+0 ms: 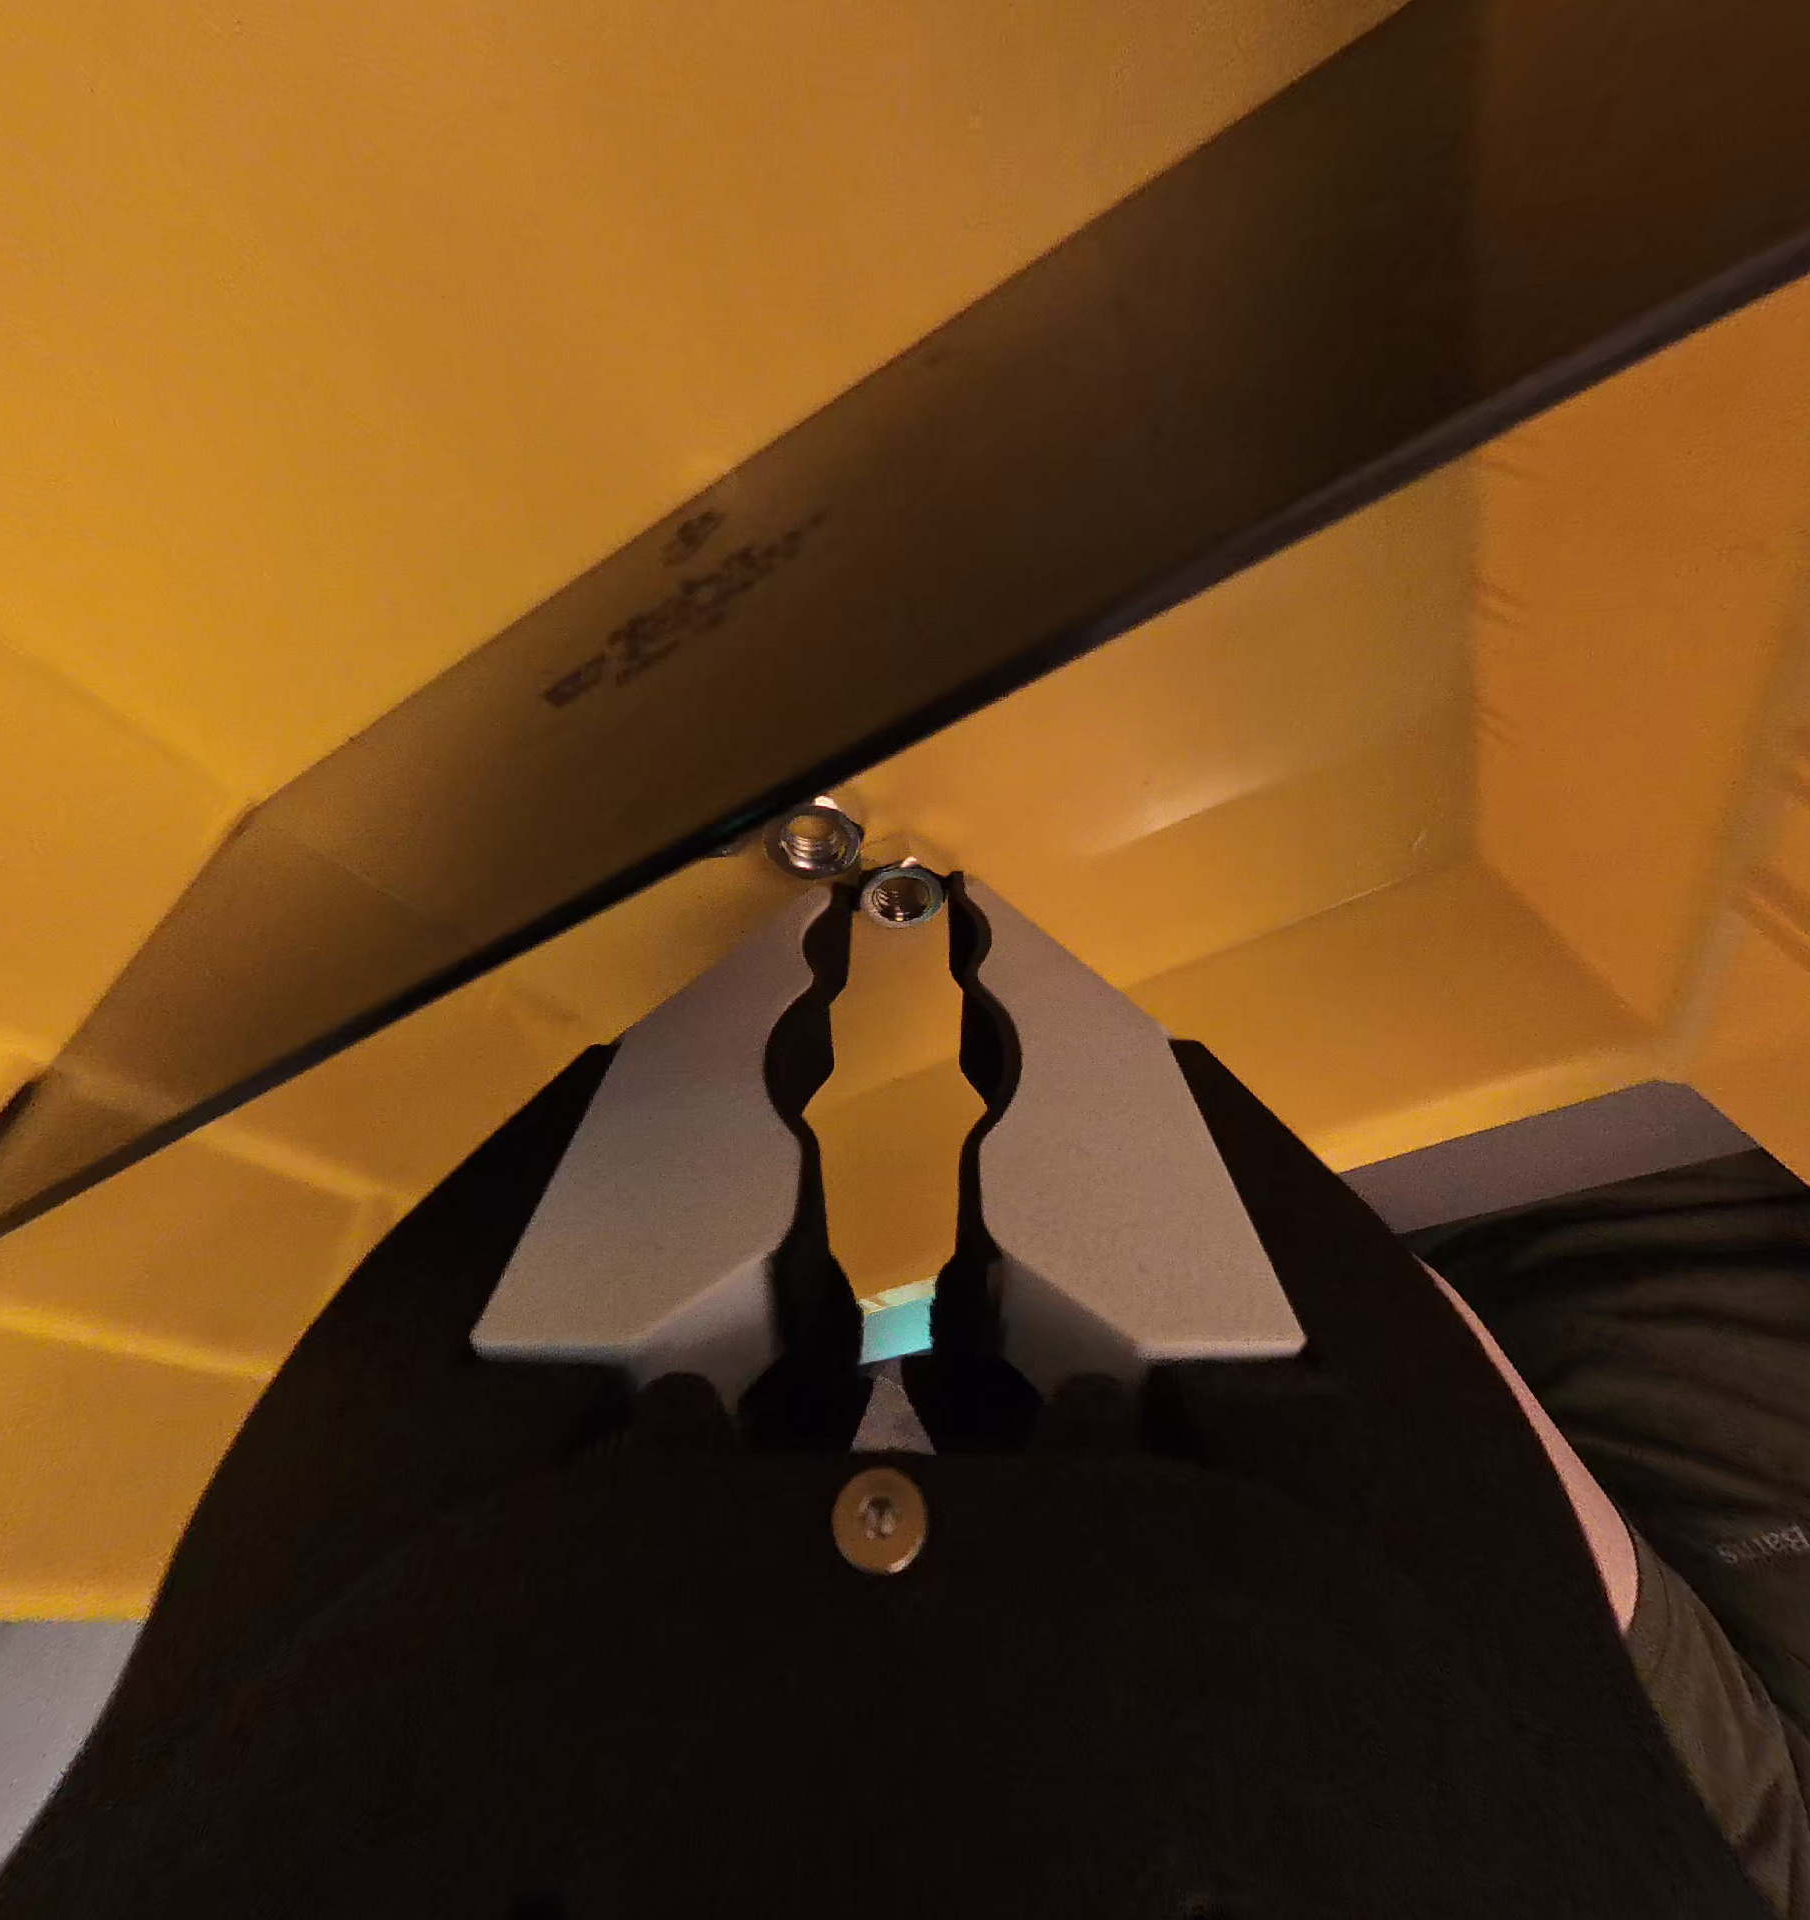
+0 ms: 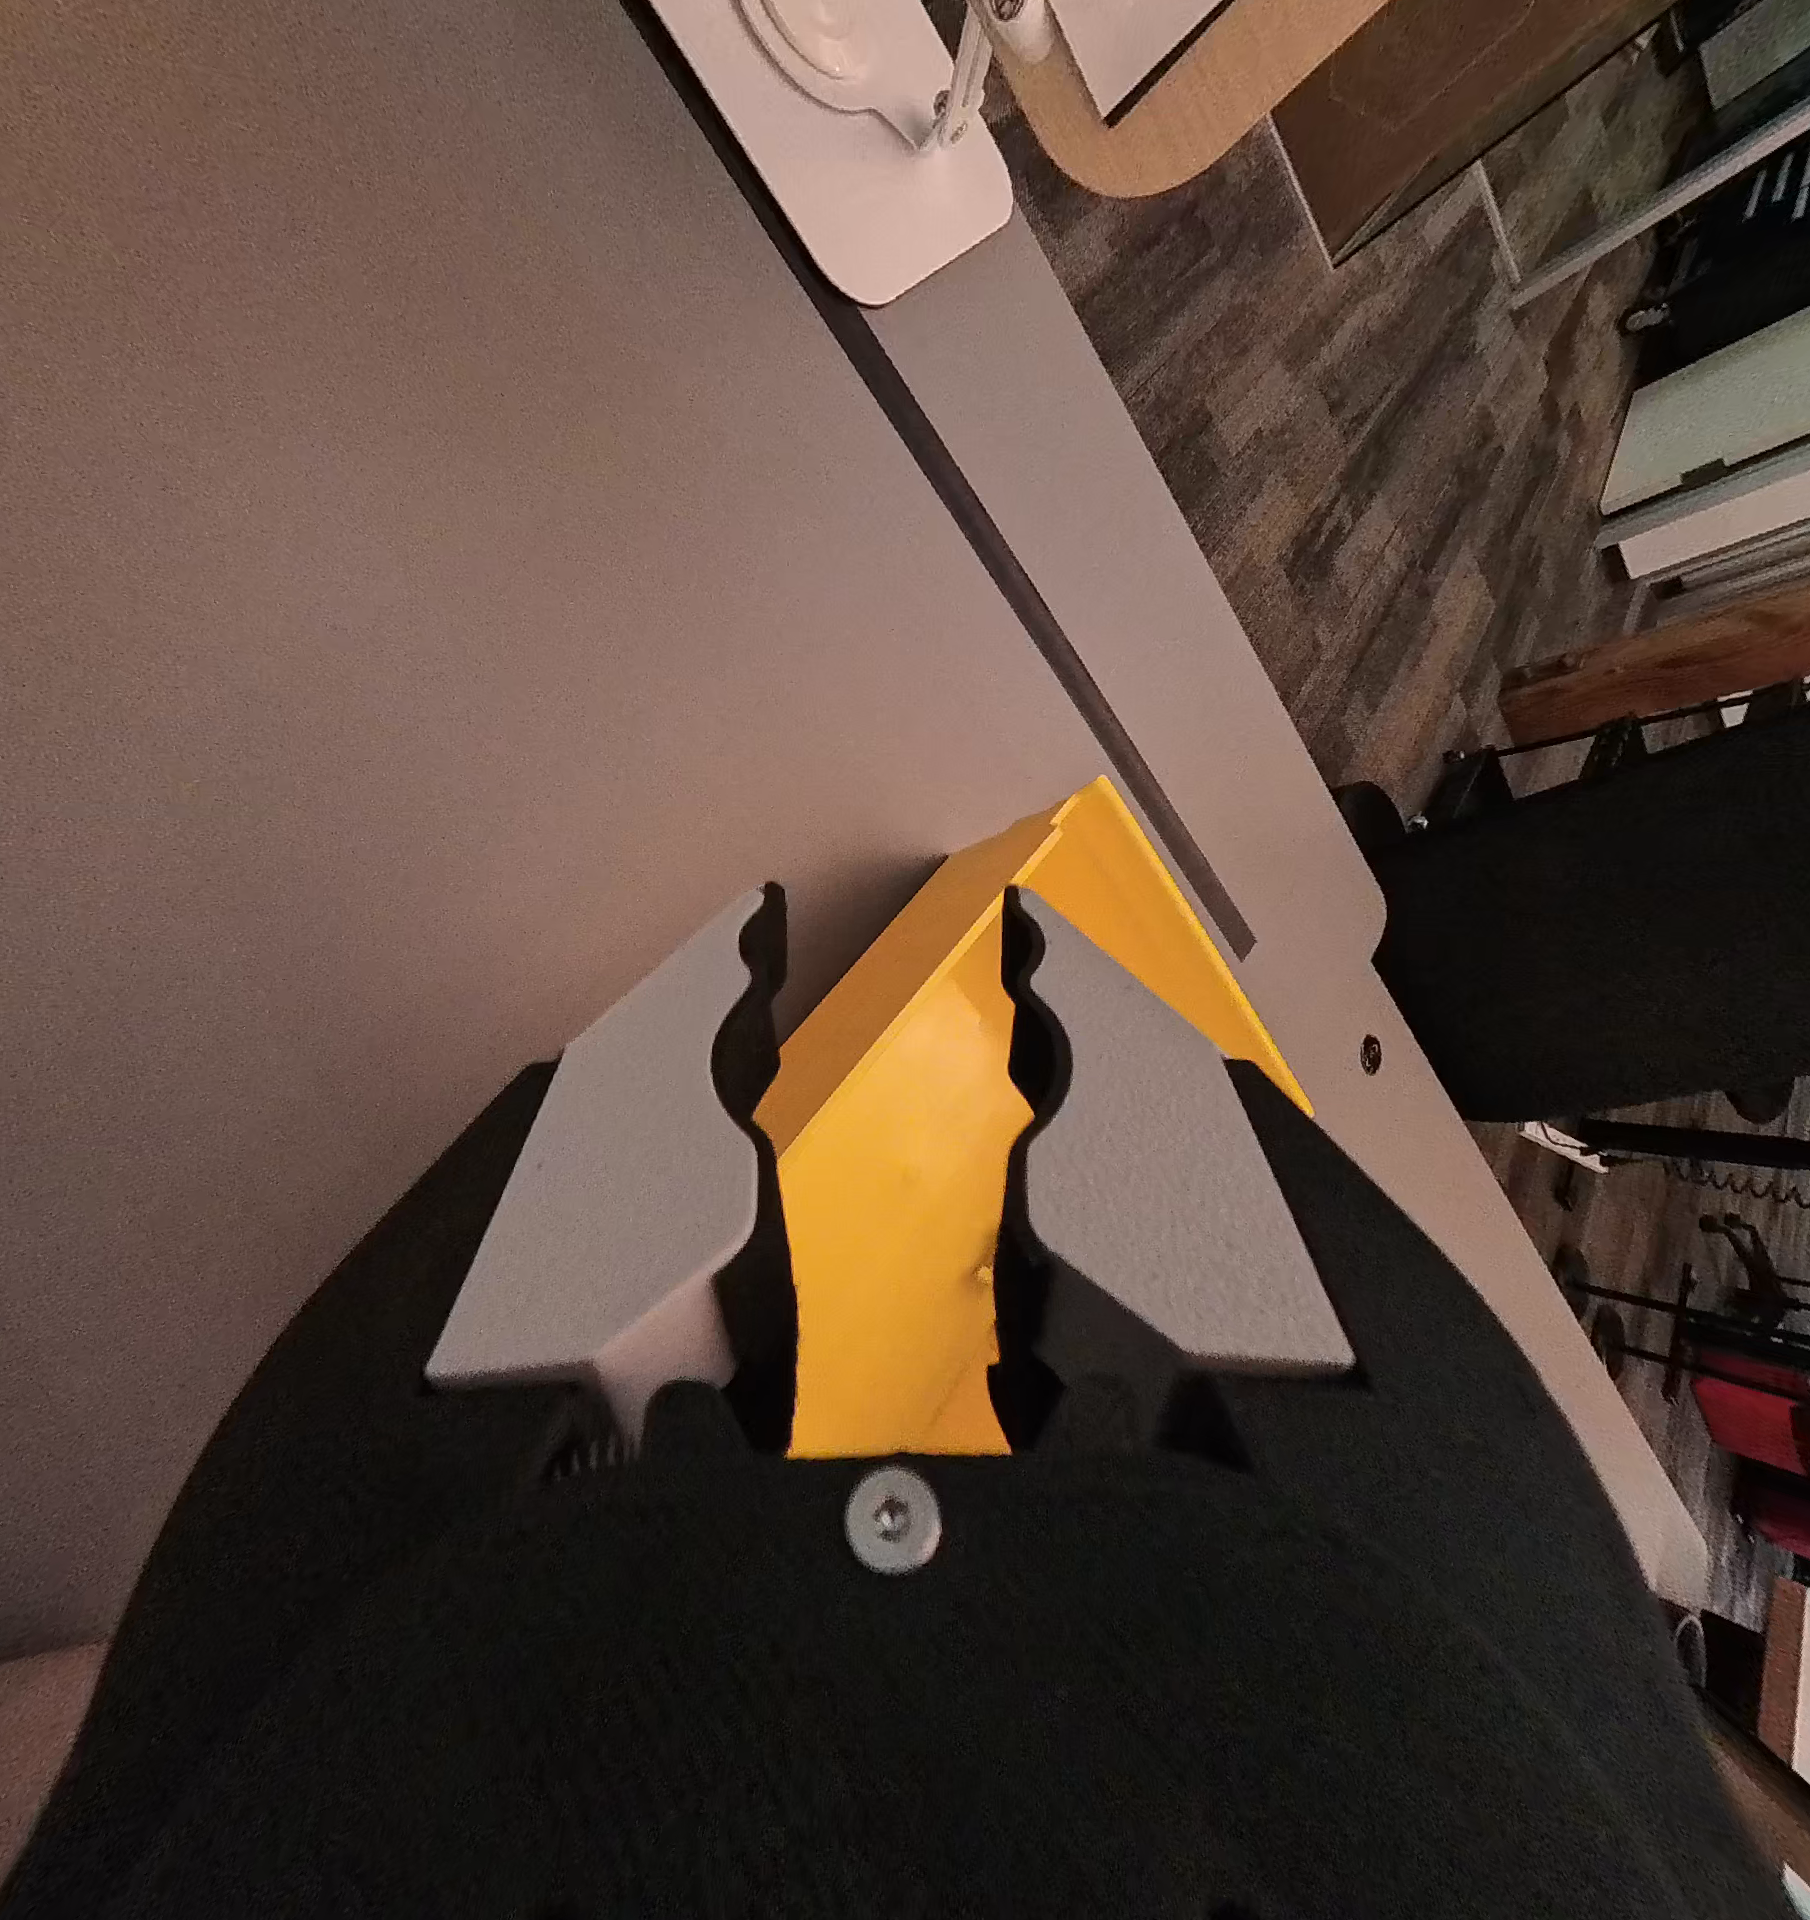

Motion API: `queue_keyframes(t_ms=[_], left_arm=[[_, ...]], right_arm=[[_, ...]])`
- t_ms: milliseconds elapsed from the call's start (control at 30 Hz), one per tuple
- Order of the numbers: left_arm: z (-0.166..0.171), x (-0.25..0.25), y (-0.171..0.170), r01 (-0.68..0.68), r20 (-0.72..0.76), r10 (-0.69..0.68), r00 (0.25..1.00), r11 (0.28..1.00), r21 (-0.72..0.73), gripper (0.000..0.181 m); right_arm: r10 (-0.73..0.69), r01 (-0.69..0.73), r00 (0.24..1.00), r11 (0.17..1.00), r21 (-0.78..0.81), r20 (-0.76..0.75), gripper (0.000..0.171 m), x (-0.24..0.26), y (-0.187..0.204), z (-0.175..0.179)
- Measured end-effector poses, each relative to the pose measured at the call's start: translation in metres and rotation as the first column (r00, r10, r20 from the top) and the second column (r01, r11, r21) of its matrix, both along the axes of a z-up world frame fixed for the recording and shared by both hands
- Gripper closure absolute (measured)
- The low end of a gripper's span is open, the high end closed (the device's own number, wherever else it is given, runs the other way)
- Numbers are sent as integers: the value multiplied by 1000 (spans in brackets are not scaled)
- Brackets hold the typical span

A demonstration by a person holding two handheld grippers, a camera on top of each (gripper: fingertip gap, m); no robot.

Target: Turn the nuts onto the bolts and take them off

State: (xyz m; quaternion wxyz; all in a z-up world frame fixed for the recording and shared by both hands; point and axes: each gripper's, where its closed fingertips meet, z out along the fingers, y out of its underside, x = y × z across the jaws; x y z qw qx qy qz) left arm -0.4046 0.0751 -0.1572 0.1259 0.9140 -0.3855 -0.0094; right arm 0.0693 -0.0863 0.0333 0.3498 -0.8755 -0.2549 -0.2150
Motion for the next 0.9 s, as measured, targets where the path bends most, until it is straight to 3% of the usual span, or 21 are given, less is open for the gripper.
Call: queue_keyframes(t_ms=[567, 767, 833, 900], left_arm=[[10, -7, -11, -3, -17, 3, 1000, 1000, -15, 165], [70, 21, 11, -49, 176, 0, 984, 959, 280, 165], [104, 49, 18, -74, 328, -68, 942, 913, 401, 165], [140, 89, 10, -84, 502, -183, 845, 883, 463, 165]], right_arm=[[-36, 38, 999, 995, -97, 14, 131, 10, -4, -20], [-29, 31, 999, 995, -90, 16, 132, 7, -3, -18], [-27, 29, 999, 995, -91, 19, 132, 6, -2, -18], [-26, 28, 999, 995, -93, 25, 132, 5, -2, -19]])
